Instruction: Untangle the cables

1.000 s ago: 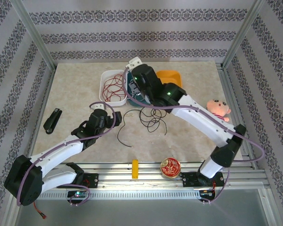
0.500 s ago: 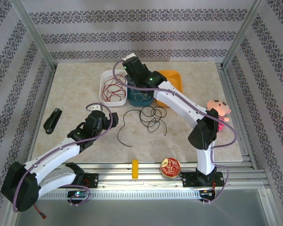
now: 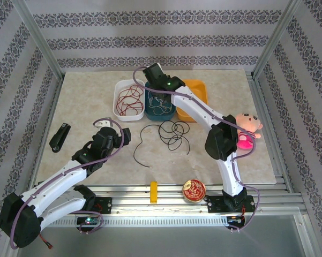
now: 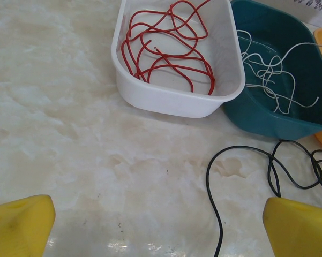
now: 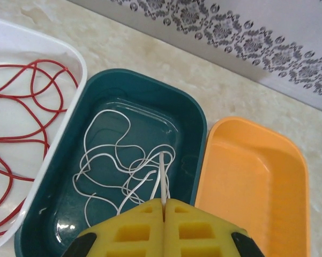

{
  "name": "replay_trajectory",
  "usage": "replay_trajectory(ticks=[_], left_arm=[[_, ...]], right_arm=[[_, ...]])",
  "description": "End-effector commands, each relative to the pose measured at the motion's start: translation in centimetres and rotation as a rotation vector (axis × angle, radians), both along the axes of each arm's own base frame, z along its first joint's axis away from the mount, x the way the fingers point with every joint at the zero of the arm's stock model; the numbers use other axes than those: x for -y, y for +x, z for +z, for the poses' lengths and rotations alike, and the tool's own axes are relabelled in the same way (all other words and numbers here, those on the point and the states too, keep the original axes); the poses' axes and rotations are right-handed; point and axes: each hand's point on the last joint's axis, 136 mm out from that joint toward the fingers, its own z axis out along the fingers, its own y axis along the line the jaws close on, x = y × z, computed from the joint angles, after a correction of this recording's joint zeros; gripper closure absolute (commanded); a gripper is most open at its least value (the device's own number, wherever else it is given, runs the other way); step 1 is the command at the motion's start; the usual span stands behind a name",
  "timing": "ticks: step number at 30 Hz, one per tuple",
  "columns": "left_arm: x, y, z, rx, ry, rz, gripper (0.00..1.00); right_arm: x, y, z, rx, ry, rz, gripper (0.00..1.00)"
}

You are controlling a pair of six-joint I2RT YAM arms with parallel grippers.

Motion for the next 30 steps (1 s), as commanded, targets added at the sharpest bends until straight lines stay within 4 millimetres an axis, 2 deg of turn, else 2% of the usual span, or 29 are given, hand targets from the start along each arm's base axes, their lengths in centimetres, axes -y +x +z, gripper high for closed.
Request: replay_trajectory(ticks=[1,9,14,18,24,30], left_arm=[[-0.9,-0.4,-0.7,-0.023,0.034,0.017,0.01],[-0.5,-0.4,-0.7,-0.022,0.012,0.004,0.01],[-0.1,-0.3,-0.7,-0.022,0.000,-0.013,0.01],[0.3,-0.2,-0.8,-0.030,0.002,-0.031,0.01],[1.5,0.1,-1.3,-0.059,-0.009,-0.083,0.01],[3.4,0.5,-2.4,-0.119,-0.013,-0.165,0.01]], right_arm=[[0.1,0.5,-1.2,-0.048,0.040,-0.023,1.00],[-1.1,0.8,-4.9,-0.205,0.226,0.009,0.99],[-1.3,0.8,-7.3,-0.295,0.293,-0.001,0.91],[-1.1,0.6,-8.5,-0.338,0.302,-0.010,0.86],[-1.3,-0.4,-8.5,-0.370,0.318,0.015,0.75],[-0.4,-1.8,-6.3,-0.346,0.333,0.016,0.72]])
